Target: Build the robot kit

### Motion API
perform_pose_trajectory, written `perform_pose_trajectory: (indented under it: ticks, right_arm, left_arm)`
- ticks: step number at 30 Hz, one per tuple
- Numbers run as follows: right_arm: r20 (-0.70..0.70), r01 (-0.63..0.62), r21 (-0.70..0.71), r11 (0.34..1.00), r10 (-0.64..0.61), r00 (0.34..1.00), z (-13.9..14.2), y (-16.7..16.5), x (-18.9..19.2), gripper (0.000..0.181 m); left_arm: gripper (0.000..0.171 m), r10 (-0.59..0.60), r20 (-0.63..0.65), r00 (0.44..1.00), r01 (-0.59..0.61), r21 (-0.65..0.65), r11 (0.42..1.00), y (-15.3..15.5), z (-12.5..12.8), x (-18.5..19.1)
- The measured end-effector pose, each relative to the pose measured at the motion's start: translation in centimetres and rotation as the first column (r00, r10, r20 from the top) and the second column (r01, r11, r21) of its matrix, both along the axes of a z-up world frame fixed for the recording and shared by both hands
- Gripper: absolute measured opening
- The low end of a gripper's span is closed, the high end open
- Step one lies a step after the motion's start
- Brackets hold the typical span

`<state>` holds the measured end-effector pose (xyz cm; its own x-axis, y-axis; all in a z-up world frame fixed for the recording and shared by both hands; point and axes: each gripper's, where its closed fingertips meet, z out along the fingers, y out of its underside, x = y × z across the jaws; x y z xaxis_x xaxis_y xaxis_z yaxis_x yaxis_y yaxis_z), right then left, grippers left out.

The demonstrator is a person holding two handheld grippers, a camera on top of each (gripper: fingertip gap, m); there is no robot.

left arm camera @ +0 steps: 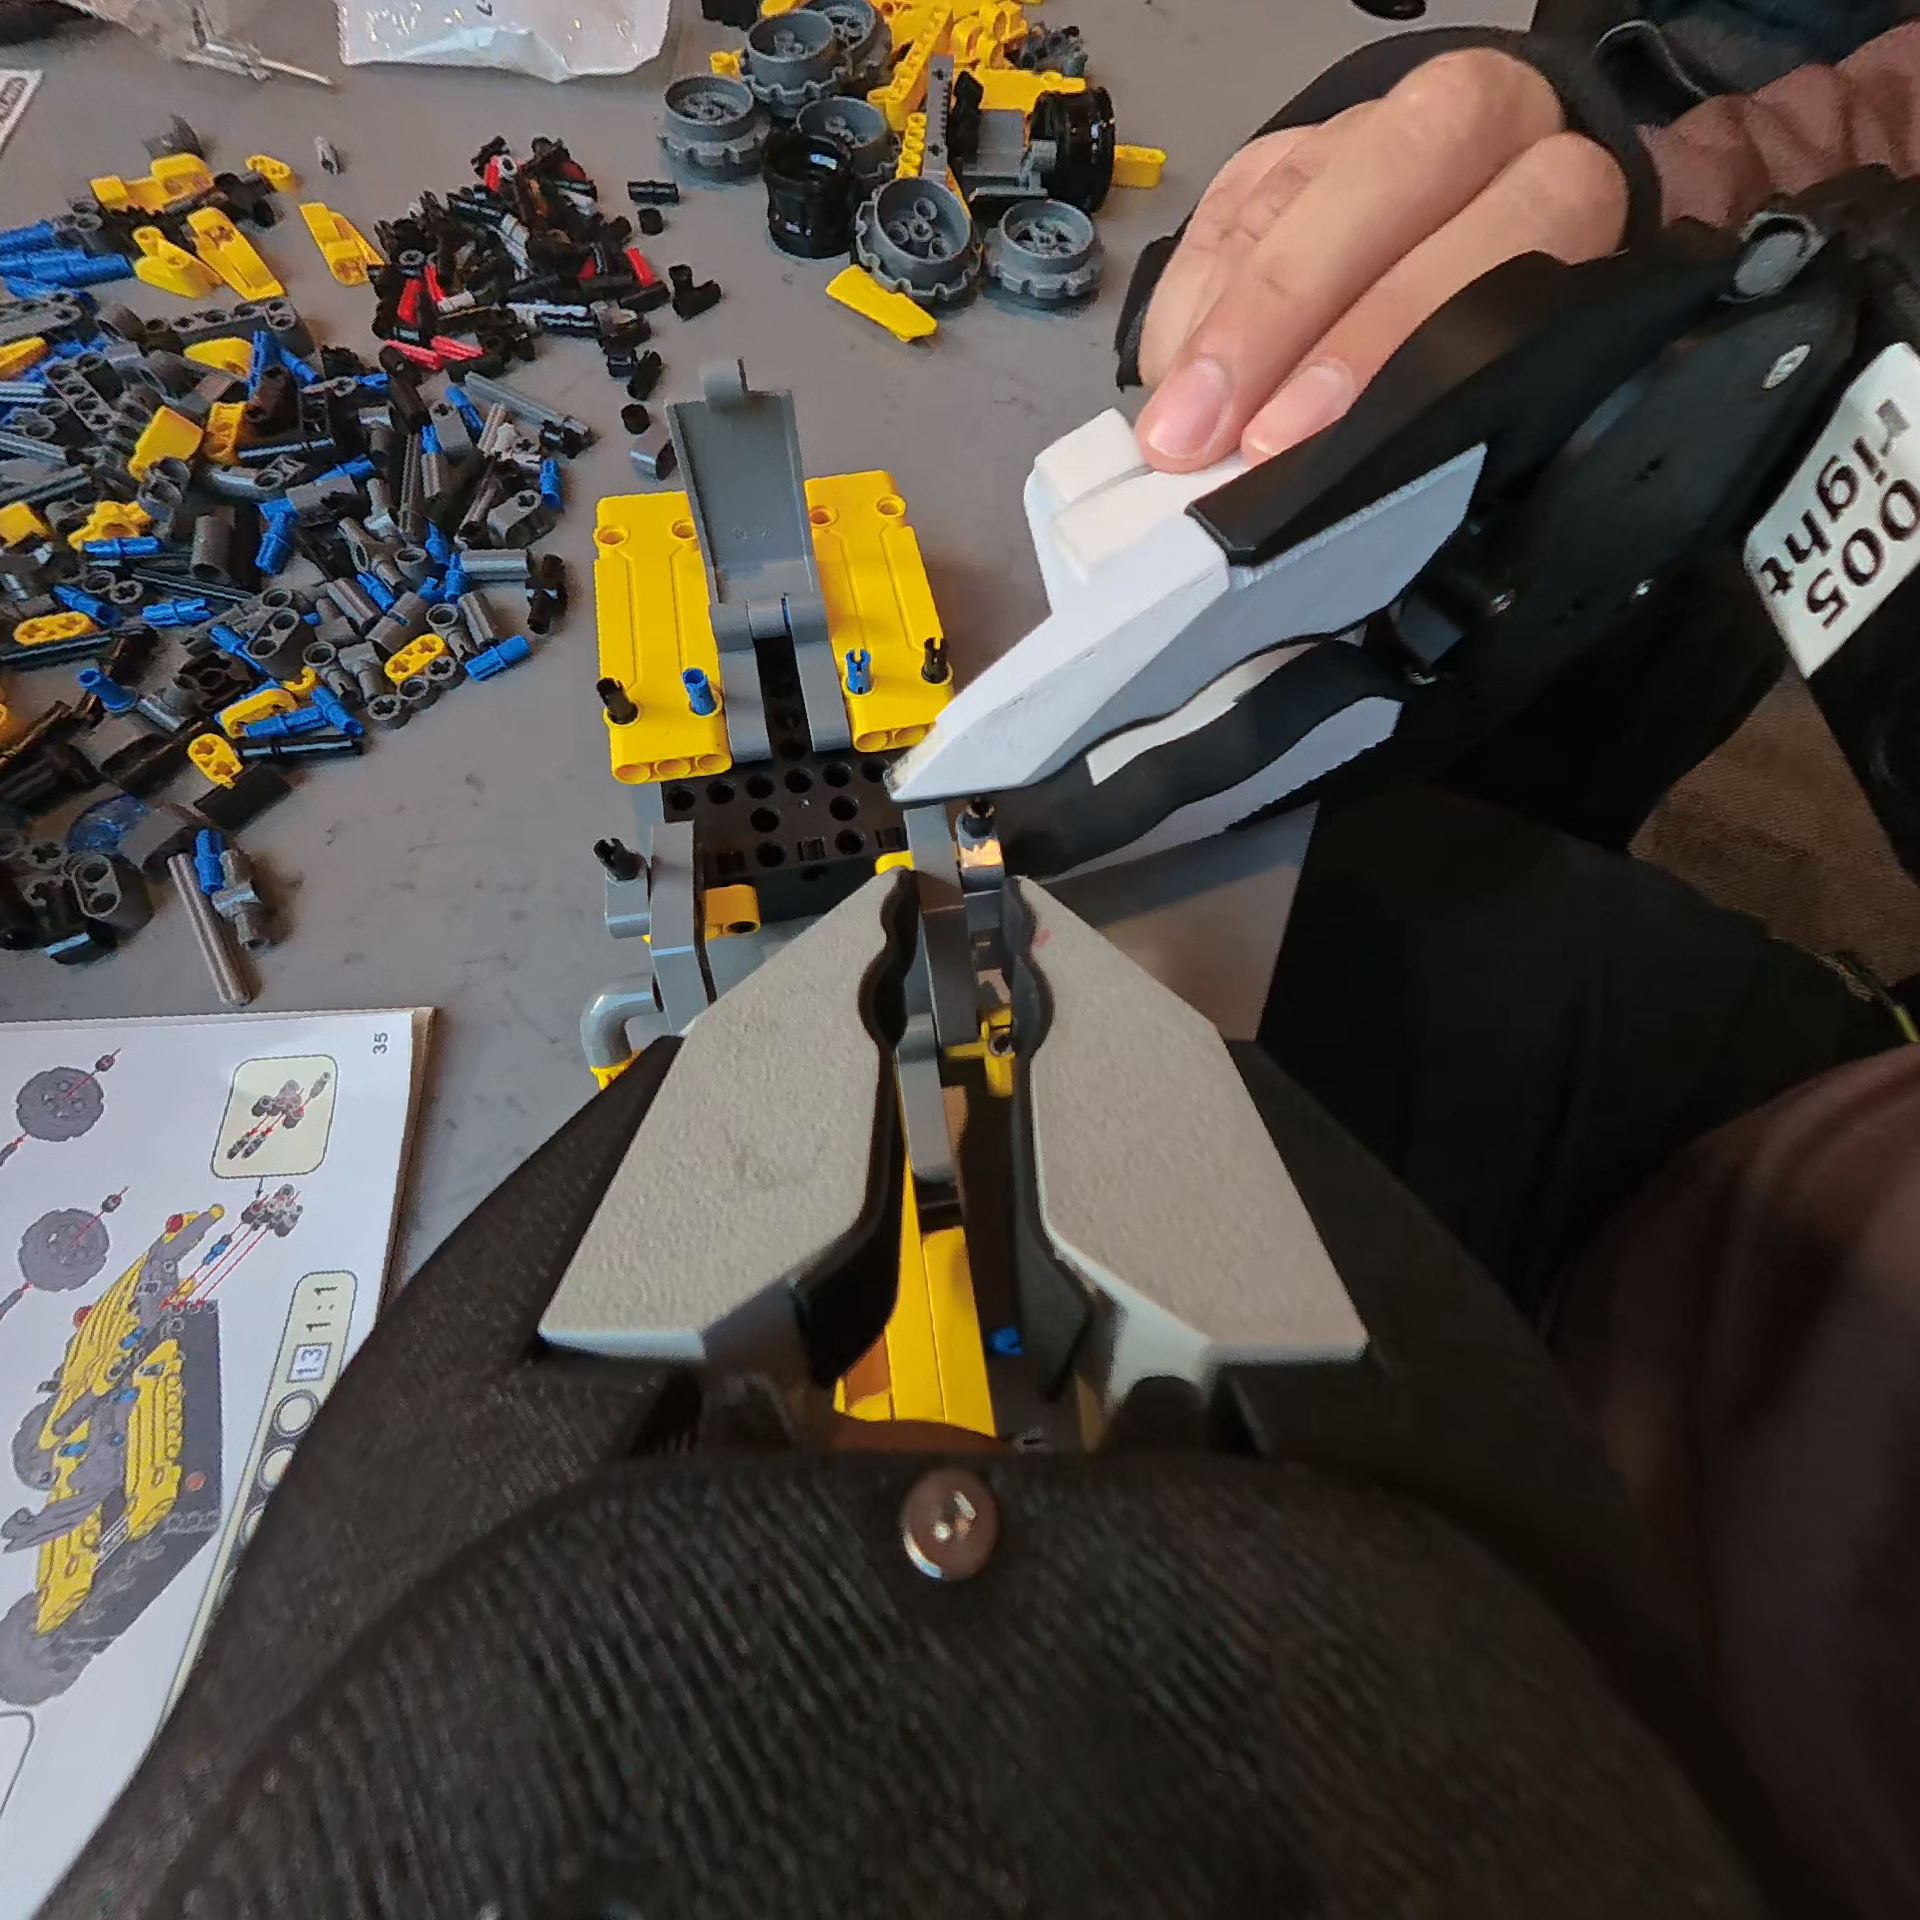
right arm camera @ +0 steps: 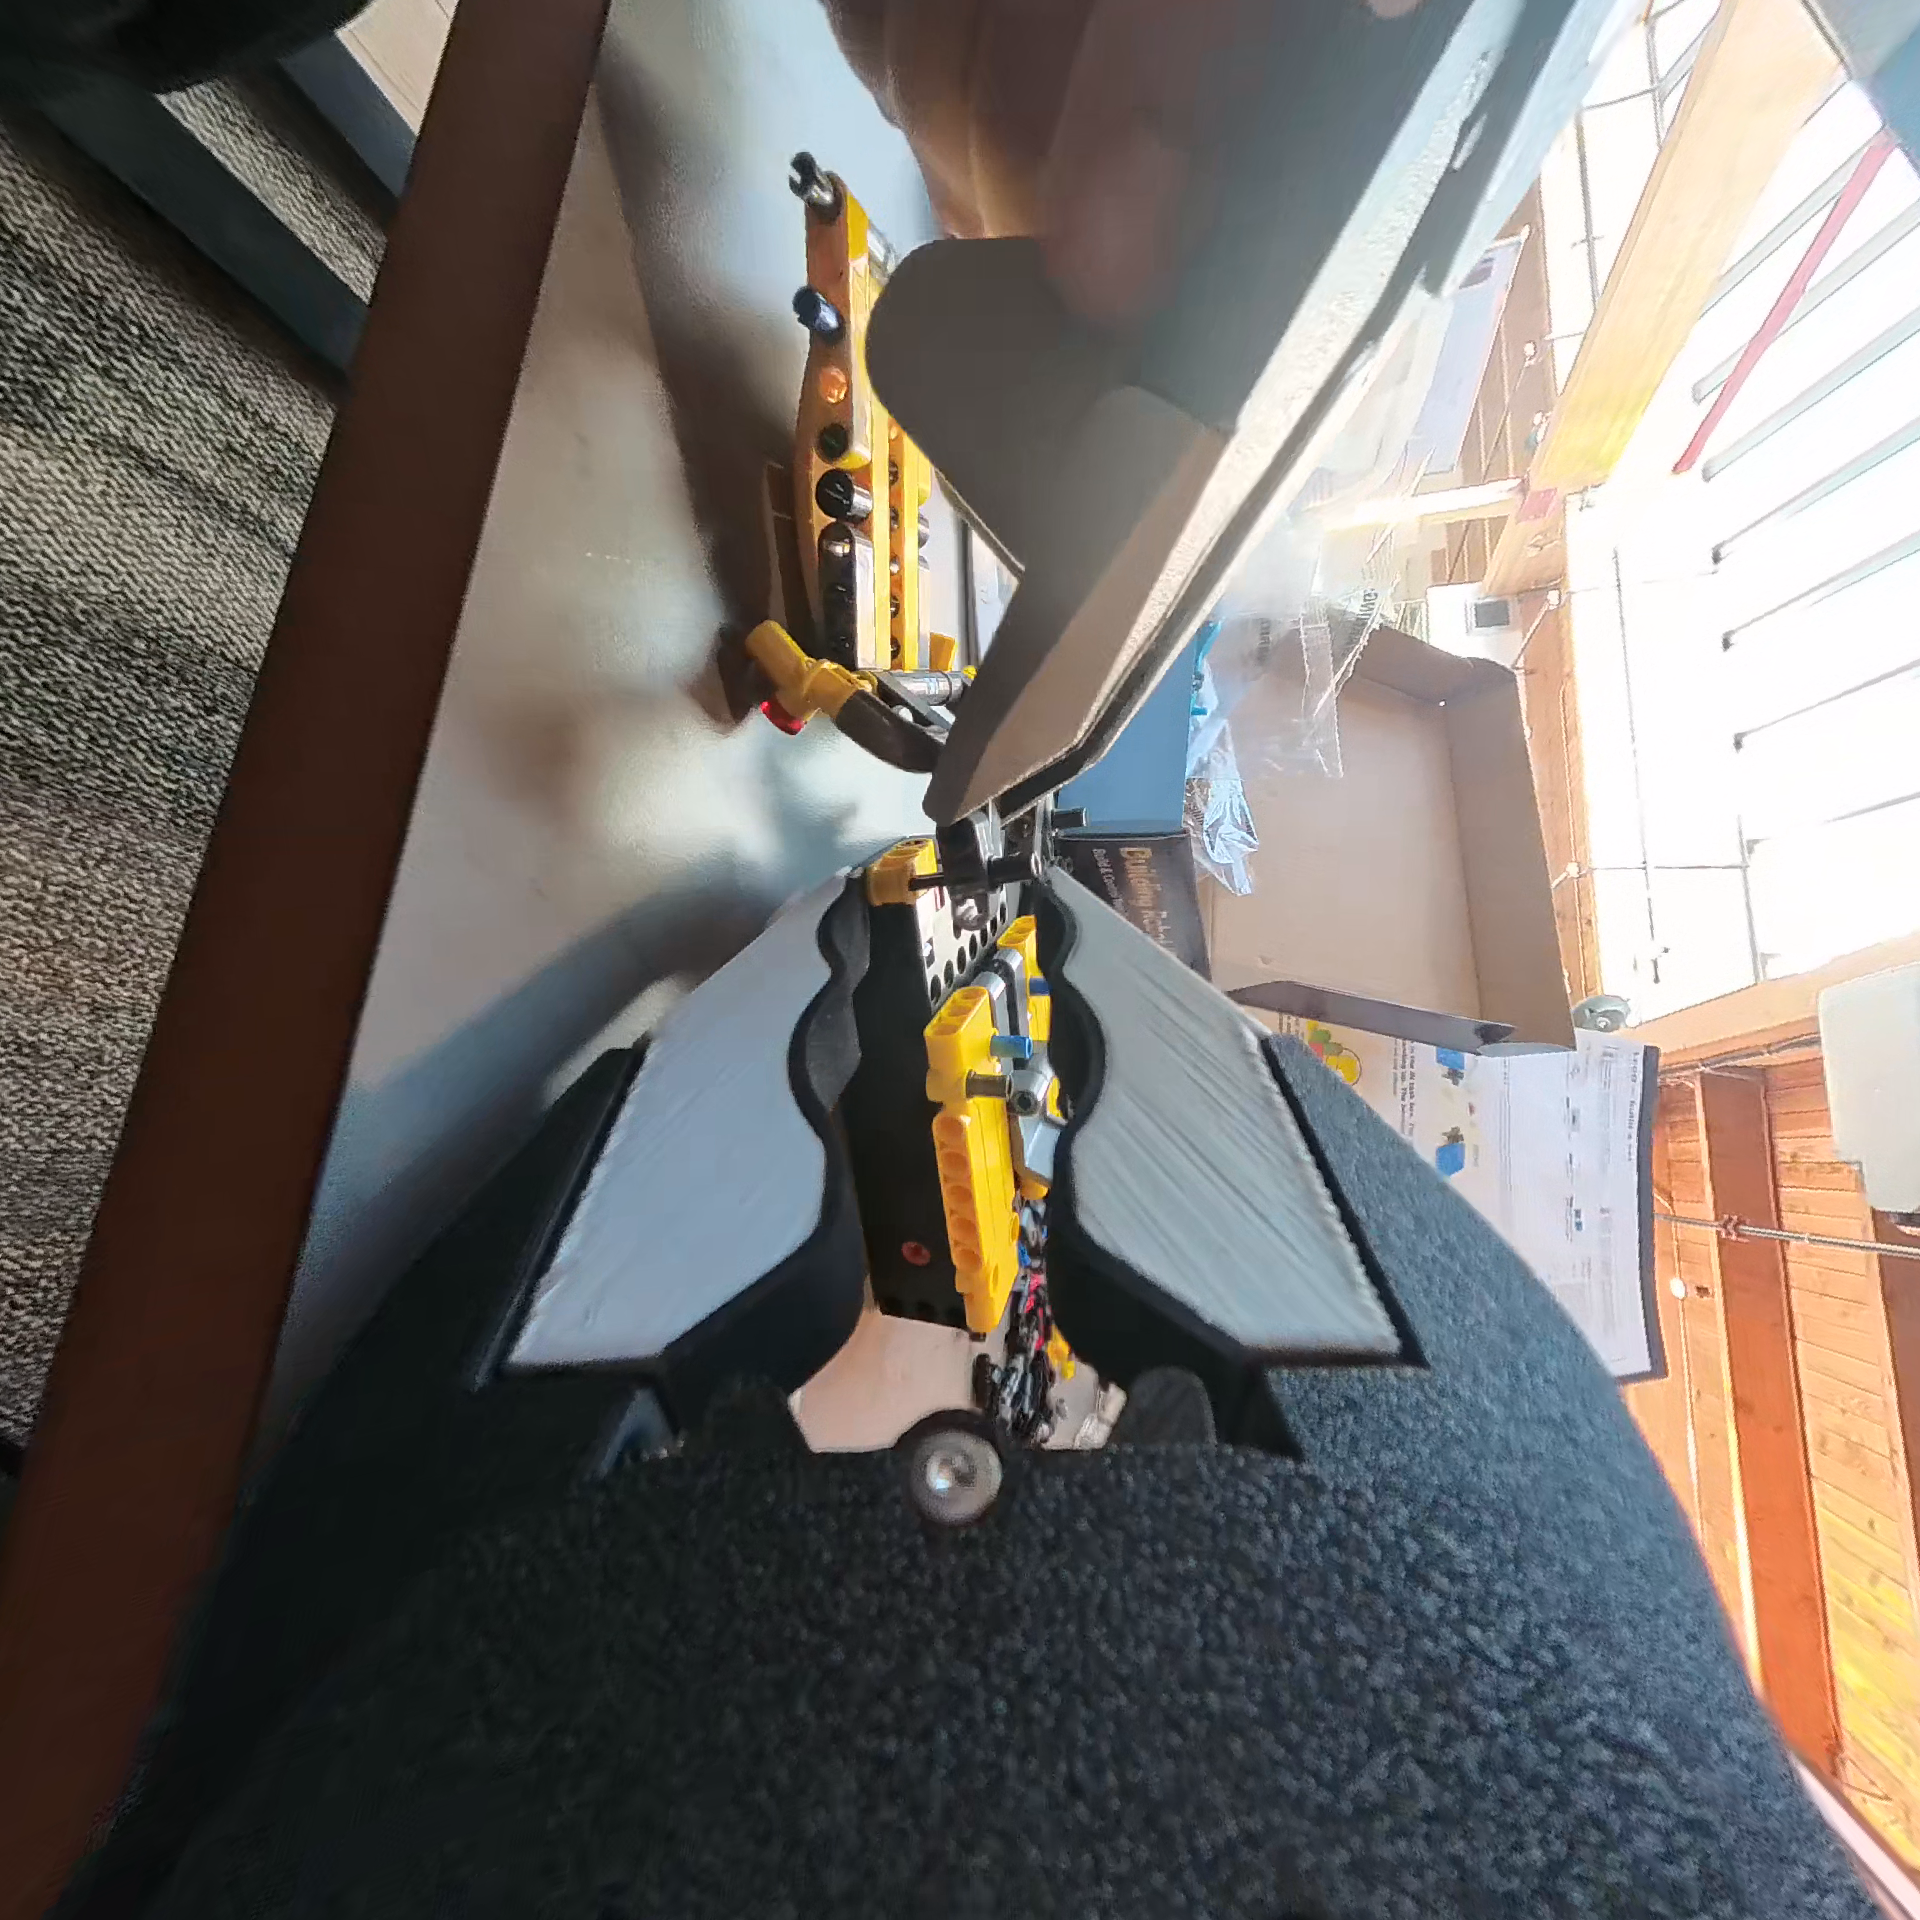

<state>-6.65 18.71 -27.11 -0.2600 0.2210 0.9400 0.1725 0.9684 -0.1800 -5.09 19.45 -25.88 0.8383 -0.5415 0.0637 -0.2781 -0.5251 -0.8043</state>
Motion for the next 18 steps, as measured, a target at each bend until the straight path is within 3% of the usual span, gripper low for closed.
perform_pose_trajectory:
  ticks: [11, 14, 18]
  right_arm:
    - [-0.004, -0.004, -0.058, 0.998, 0.004, 1.0, 0.2, 0.6, -0.3, 0.028]
    - [-0.057, -0.039, -0.041, 0.998, 0.037, 0.998, 1.0, 0.4, -0.1, 0.04]
    - [-0.047, -0.065, -0.058, 0.996, 0.062, 0.997, 0.8, 0.1, -0.2, 0.022]
  left_arm:
    - [0.013, 0.031, 0.001, 1.0, -0.031, -0.068, 0.997, 0.5, 0.0, -0.1]
    - [0.013, 0.023, -0.006, 1.0, -0.023, -0.074, 0.997, 0.6, 0.0, 0.0]
    - [0.013, 0.015, -0.011, 1.0, -0.016, -0.074, 0.997, 0.7, 0.0, 0.1]
